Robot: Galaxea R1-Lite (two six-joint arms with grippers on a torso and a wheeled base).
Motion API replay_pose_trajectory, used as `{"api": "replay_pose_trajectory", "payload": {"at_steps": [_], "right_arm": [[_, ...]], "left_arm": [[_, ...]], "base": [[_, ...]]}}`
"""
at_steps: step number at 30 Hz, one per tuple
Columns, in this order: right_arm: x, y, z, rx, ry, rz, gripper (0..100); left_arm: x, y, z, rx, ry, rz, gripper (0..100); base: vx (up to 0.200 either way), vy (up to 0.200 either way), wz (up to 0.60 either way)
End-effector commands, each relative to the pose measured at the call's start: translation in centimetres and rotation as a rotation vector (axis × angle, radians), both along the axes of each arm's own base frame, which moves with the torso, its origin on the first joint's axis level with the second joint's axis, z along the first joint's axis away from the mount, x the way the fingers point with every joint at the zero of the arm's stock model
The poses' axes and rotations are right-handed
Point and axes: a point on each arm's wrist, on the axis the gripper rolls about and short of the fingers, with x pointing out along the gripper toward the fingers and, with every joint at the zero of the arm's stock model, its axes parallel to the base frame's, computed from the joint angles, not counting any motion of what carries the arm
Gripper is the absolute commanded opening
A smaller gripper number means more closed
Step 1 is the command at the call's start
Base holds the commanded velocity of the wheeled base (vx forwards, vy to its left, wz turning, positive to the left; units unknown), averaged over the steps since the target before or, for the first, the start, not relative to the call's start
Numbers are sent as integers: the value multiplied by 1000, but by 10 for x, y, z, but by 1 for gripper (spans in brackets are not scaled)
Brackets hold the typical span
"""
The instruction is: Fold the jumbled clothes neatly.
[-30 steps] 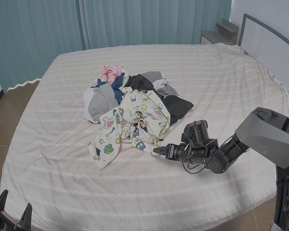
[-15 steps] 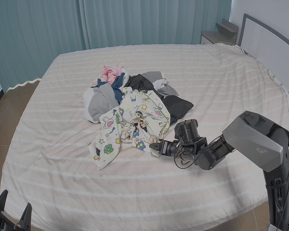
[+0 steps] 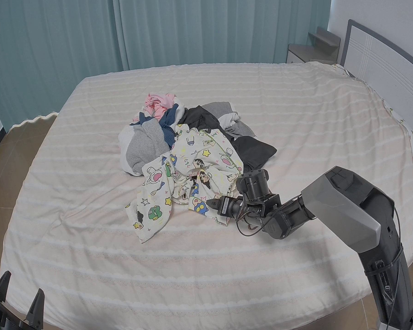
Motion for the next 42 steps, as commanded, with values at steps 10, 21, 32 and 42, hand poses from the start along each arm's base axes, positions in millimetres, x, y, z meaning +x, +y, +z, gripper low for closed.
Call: {"api": "replay_pose_trajectory", "payload": {"at_steps": [10, 21, 32, 42], "right_arm": [[15, 11, -14, -4, -18, -16, 100], [14, 15, -16, -18, -31, -44, 0], [-53, -23, 32, -31, 42, -18, 0], [-146, -55, 91, 107, -32, 97, 0]], "left_arm": [[0, 0, -5, -1, 0, 0, 100], [0, 0, -5, -1, 0, -2, 100], [0, 0, -5, 31, -2, -3, 100], [-2, -1, 4, 89, -52, -49, 100]], "base": [[0, 0, 0], [0, 0, 0], [0, 0, 0], [0, 0, 0]]}}
